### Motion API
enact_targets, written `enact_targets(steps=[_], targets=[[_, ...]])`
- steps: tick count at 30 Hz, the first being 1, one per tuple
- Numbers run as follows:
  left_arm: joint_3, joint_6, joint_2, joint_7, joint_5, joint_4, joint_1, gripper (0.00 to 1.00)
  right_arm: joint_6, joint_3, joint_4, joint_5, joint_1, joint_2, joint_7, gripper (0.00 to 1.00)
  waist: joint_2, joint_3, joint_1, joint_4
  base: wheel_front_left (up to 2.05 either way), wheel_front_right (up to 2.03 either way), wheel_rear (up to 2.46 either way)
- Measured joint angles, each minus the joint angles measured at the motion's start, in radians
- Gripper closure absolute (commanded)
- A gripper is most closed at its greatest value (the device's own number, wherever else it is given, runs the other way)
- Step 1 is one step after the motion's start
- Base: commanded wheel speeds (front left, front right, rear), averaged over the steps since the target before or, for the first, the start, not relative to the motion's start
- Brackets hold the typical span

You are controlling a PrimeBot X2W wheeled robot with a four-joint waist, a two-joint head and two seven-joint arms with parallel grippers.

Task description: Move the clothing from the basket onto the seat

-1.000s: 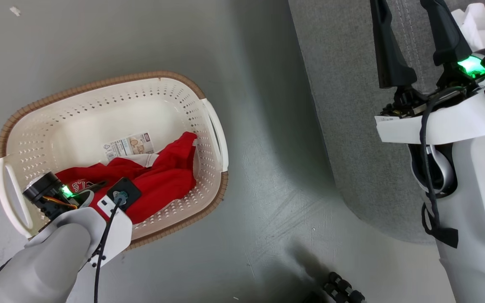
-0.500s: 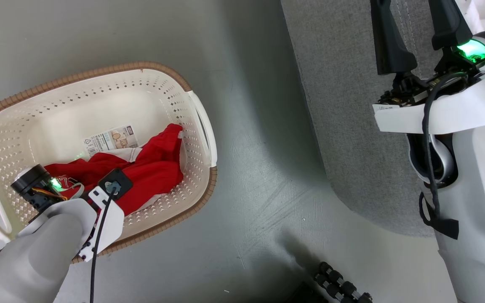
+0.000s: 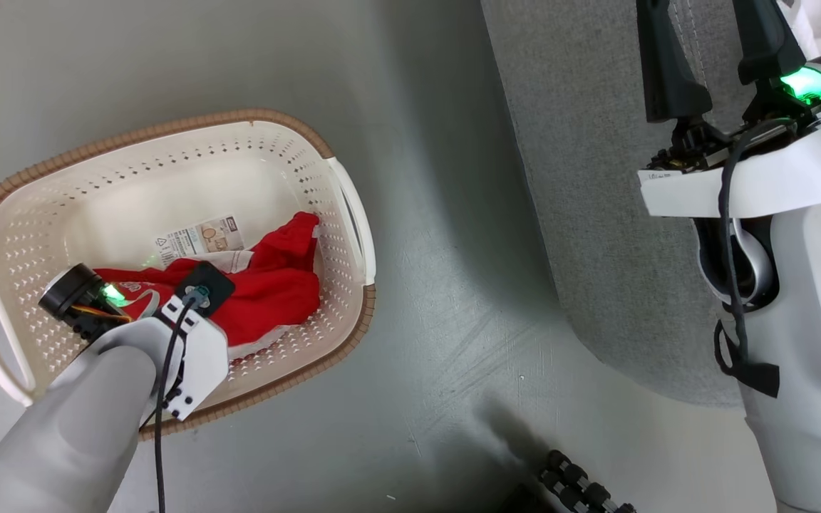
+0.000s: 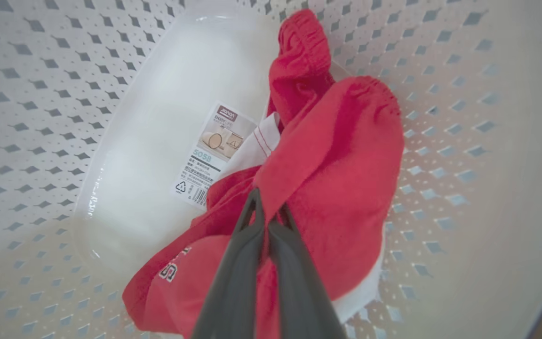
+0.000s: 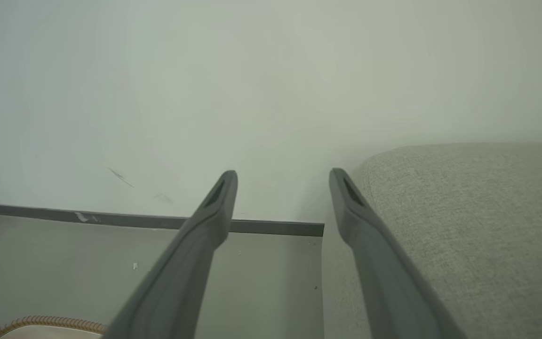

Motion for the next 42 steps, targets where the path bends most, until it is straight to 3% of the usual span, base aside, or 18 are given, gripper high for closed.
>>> enact_targets(steps=[13, 25, 42], targets=[[0.121, 0.07, -0.029, -0.159, -0.103, -0.075, 0.002, 1.0, 0.0, 0.023, 0.031, -0.032, -0.022, -0.001, 0.0, 0.0, 0.0, -0.055, 0.0, 0.05, 0.0, 0.0, 0.0], [0.176, 0.109, -0.041, -0.261, -0.141, -0.146, 0.004, 1.0, 0.0, 0.035, 0.093, -0.091, -0.022, -0.003, 0.0, 0.0, 0.0, -0.14, 0.0, 0.107, 0.0, 0.0, 0.0], [0.217, 0.095, -0.061, -0.301, -0.208, -0.246, 0.009, 1.0, 0.0, 0.058, 0.168, -0.121, 0.098, -0.007, 0.0, 0.0, 0.0, -0.306, 0.0, 0.187, 0.0, 0.0, 0.0]])
